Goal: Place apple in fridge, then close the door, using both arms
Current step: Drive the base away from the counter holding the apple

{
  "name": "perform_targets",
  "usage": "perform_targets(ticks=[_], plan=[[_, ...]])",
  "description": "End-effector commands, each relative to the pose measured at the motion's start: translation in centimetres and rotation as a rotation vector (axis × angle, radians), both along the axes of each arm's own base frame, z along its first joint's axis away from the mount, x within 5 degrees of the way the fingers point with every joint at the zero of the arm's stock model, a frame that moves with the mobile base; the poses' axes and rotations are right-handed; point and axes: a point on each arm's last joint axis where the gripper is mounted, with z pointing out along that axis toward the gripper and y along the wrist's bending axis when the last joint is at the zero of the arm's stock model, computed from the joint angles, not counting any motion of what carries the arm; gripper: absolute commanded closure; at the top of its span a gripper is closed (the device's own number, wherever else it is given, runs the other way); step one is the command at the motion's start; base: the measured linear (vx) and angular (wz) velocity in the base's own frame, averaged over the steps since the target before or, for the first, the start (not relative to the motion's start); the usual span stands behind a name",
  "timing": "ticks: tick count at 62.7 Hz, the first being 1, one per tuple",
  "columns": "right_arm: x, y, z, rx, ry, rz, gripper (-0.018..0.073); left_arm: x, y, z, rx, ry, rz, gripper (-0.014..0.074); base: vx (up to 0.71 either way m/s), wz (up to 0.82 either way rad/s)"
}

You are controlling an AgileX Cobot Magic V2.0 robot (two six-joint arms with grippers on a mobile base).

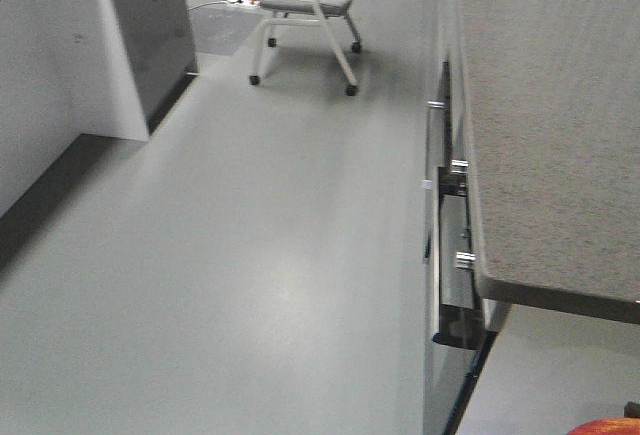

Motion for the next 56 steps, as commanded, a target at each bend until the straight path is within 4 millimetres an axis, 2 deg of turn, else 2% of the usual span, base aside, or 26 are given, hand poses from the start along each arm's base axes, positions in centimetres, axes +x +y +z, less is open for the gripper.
perform_targets(ticks=[1, 56], plan=[[0.24, 0.09, 1.21, 0.056, -0.050, -0.015, 0.0193, -0.08, 0.01, 0.05, -0.011, -0.069, 0.000, 0.0603, -0.10, 0.38], [0.24, 0.09, 1.21, 0.056, -0.050, -0.015, 0.0193, -0.08, 0.01, 0.05, -0.011, -0.069, 0.000, 0.0603, -0.12, 0.45]])
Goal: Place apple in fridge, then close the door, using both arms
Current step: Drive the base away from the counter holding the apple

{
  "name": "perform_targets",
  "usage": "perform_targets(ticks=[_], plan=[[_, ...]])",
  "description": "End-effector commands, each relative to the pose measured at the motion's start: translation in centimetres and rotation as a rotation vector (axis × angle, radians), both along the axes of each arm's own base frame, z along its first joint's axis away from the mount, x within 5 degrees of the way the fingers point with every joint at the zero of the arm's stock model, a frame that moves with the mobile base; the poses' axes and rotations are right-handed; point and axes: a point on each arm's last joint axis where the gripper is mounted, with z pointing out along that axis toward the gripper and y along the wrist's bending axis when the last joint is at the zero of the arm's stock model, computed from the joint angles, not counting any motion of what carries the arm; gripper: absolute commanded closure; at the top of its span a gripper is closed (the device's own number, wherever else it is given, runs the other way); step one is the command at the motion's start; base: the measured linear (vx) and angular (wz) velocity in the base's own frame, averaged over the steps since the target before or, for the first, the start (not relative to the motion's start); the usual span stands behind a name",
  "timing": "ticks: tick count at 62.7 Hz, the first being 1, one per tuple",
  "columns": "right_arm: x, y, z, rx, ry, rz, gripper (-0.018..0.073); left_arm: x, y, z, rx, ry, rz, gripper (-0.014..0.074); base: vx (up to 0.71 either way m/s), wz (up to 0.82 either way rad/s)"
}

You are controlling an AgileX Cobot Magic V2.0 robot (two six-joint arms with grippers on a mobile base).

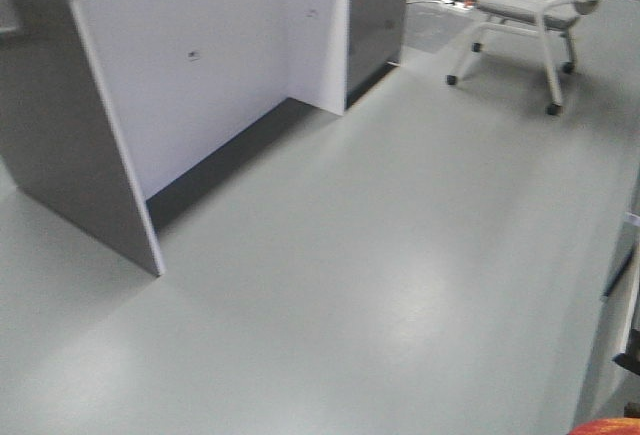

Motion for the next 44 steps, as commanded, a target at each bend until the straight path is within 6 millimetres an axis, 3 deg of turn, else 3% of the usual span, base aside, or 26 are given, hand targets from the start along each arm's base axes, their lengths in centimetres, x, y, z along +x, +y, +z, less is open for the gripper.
perform_targets(ticks=[1, 44], plan=[[0.24, 0.09, 1.21, 0.056, -0.050, -0.015, 0.0193, -0.08, 0.01, 0.05, -0.011, -0.069, 0.000, 0.0603, -0.13, 0.49], [0.24, 0.09, 1.21, 0.056, -0.050, -0.015, 0.0193, -0.08, 0.01, 0.05, -0.011, -0.069, 0.000, 0.0603, -0.11, 0.42]])
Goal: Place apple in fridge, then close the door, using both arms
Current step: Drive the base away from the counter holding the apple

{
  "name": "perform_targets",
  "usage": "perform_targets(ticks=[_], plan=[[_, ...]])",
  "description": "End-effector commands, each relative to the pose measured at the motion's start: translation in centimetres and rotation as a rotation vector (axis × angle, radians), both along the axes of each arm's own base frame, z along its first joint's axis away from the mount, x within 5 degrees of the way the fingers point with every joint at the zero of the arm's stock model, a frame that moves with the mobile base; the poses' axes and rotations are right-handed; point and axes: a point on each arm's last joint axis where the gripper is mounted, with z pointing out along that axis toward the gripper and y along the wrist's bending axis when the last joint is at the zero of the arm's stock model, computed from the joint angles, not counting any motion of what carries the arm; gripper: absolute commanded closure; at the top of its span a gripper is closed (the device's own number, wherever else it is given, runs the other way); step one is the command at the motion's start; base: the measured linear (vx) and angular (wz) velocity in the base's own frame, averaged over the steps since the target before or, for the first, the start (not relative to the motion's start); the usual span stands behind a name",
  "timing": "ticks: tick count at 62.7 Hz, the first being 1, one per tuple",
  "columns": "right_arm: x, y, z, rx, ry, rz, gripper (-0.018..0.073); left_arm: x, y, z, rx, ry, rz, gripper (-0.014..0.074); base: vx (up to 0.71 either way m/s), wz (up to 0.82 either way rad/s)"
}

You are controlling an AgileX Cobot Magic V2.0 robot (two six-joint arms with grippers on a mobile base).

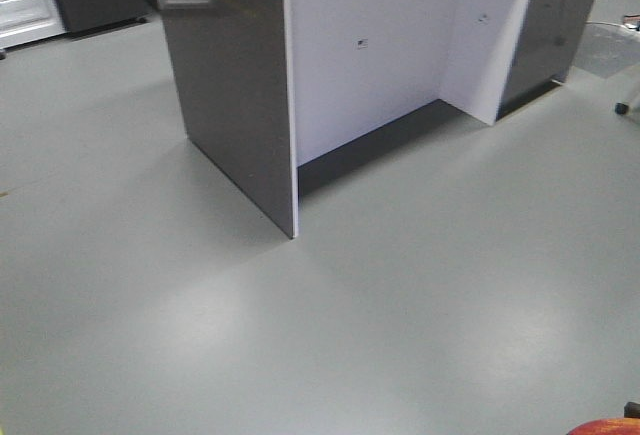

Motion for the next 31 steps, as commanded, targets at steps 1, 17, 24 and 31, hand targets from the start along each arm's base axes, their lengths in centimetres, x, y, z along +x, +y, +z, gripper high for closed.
perform_targets(ticks=[1, 17, 24, 31], plan=[[0.24, 0.09, 1.21, 0.056, -0.050, -0.015, 0.0193, -0.08, 0.01, 0.05, -0.011, -0.069, 0.000, 0.0603, -0.08, 0.30], [0.24, 0.09, 1.21, 0.056, -0.050, -0.015, 0.0193, -0.08, 0.01, 0.05, -0.011, -0.069, 0.000, 0.0603, -0.07, 0.26], [0.24, 0.09, 1.21, 0.056, -0.050, -0.015, 0.0193, -0.08, 0.01, 0.05, -0.011, -0.069, 0.000, 0.0603, -0.05, 0.21], [0.24, 0.09, 1.21, 0.056, -0.050, -0.015, 0.0193, -0.08, 0.01, 0.05, -0.011, -0.069, 0.000, 0.0603, -0.02, 0.13]])
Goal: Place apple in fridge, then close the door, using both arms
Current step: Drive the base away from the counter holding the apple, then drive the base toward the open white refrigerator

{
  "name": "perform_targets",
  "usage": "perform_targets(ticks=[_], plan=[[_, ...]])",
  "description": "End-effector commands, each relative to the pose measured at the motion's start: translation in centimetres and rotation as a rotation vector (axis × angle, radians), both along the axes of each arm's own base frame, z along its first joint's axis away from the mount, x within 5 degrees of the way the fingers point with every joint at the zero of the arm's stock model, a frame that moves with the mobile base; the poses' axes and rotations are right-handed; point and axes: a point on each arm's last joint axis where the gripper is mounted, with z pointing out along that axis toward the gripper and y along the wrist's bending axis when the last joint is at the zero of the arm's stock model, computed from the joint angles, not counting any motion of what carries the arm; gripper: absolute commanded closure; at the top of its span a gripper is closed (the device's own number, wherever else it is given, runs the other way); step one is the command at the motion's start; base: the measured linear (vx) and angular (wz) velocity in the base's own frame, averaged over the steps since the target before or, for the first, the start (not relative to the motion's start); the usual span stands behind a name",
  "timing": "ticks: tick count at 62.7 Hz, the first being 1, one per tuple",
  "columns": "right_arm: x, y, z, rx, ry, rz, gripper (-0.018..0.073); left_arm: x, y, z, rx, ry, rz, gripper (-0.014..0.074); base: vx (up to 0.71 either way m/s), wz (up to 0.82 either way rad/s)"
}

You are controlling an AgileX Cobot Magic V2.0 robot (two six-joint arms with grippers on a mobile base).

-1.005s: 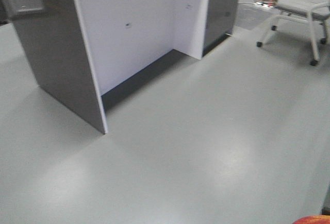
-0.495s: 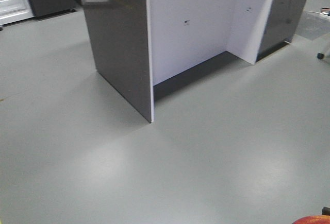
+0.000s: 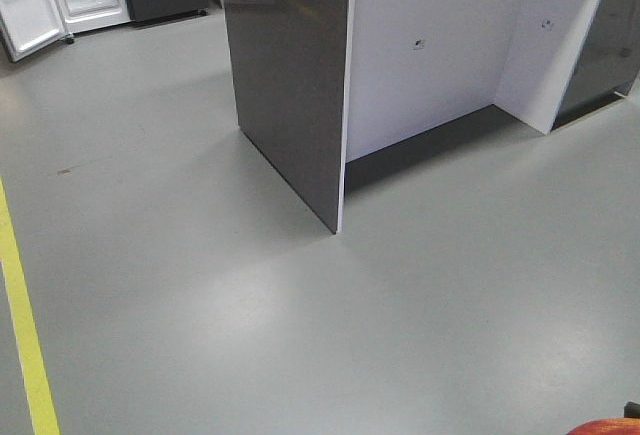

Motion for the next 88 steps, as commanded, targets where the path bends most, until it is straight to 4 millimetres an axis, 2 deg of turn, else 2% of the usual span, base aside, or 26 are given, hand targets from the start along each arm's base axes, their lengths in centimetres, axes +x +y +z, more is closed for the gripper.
perform_targets(ticks=[1, 44, 88], plan=[[0.24, 0.09, 1.21, 0.056, -0.050, -0.015, 0.0193, -0.08, 0.01, 0.05, -0.011, -0.069, 0.000, 0.0603, 0.00, 0.06], [0.24, 0.09, 1.21, 0.056, -0.050, -0.014, 0.0193, -0.08, 0.01, 0.05, -0.011, -0.069, 0.000, 0.0603, 0.05, 0.06], [0.24, 0.09, 1.21, 0.056, -0.050, -0.014, 0.0193, -0.08, 0.01, 0.05, -0.011, -0.069, 0.000, 0.0603, 0.20, 0.16]])
